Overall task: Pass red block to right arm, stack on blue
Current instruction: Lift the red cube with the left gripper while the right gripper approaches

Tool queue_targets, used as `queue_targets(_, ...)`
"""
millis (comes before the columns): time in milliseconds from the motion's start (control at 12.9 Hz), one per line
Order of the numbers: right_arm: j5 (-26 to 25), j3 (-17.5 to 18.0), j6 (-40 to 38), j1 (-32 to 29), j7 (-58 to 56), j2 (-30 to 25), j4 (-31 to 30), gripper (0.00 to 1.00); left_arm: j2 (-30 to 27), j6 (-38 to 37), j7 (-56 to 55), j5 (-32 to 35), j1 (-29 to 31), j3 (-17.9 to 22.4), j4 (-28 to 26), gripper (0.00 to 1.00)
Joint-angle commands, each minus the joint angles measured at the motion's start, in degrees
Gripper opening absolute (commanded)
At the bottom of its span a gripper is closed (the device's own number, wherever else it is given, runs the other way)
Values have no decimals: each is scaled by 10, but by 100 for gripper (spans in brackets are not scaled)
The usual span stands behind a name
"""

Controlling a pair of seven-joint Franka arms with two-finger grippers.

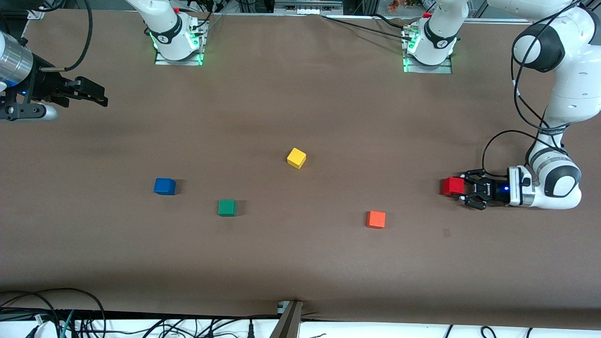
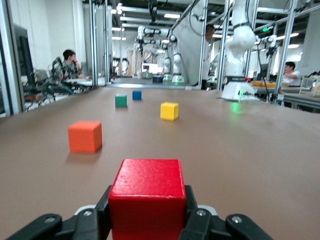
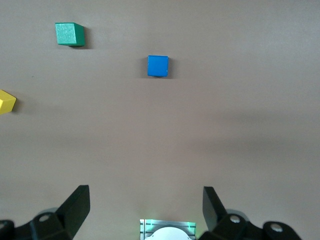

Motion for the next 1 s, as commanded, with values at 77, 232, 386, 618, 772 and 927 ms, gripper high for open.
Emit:
queue_targets(77, 9, -1, -9, -3, -3, -1, 8, 100, -12, -5, -62, -12, -13, -74, 6, 0)
queue_targets(232, 9, -1, -9, -3, -3, -1, 8, 100, -28, -4, -169, -13, -60, -93, 6, 0)
queue_targets(386, 15, 3, -11, -2, -7, 2, 8, 100, -54, 7, -223, -50, -98, -109, 6, 0)
queue_targets(618, 45, 3, -16, -2, -7, 24, 7, 100, -79, 62, -283, -104, -137, -150, 5, 0)
queue_targets(772, 113, -2, -16, -15, -7, 49, 8, 100, -80, 104, -307, -116, -159, -197, 10, 0)
queue_targets(927, 193, -2, -11, -21, -5, 72, 9, 100, -79, 135, -329, -146, -192, -224, 9, 0)
